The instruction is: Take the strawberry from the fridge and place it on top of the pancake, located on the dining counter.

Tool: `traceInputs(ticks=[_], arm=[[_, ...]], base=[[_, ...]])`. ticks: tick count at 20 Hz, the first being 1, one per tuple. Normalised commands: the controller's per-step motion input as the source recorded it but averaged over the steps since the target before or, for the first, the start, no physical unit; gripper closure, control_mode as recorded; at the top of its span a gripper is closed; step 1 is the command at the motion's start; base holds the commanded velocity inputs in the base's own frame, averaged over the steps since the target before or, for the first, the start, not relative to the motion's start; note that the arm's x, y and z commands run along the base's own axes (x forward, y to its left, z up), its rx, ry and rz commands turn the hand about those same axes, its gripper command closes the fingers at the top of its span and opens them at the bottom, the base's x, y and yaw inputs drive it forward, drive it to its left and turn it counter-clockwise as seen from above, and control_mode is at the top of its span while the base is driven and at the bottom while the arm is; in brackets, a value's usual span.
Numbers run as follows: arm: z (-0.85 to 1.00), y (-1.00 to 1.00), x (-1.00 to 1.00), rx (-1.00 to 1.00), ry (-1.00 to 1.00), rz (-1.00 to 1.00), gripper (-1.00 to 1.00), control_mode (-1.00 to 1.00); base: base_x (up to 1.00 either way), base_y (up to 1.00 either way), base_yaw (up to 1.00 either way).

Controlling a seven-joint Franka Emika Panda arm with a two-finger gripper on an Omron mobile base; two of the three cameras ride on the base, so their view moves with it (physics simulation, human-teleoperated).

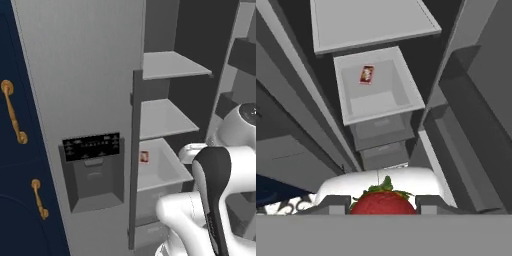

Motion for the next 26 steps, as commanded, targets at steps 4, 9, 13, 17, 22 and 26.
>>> traceInputs(ticks=[4, 9, 13, 17, 22, 26], arm=[[0.0, 0.0, 0.0, 0.0, 0.0, 0.0, 1.0, 1.0], [0.0, 0.0, 0.0, 0.0, 0.0, 0.0, 1.0, 1.0], [0.0, 0.0, 0.0, 0.0, 0.0, 0.0, 1.0, 1.0], [0.0, 0.0, 0.0, 0.0, 0.0, 0.0, 1.0, 1.0], [0.0, 0.0, 0.0, 0.0, 0.0, 0.0, 1.0, 1.0], [0.0, 0.0, 0.0, 0.0, 0.0, 0.0, 1.0, 1.0]], base=[[-1.0, 0.34, -0.13], [-0.95, 0.37, -0.32], [-0.93, 0.19, -0.74], [-0.57, -0.01, -0.81], [-0.29, -0.17, -0.8], [-0.01, -0.54, -0.8]])
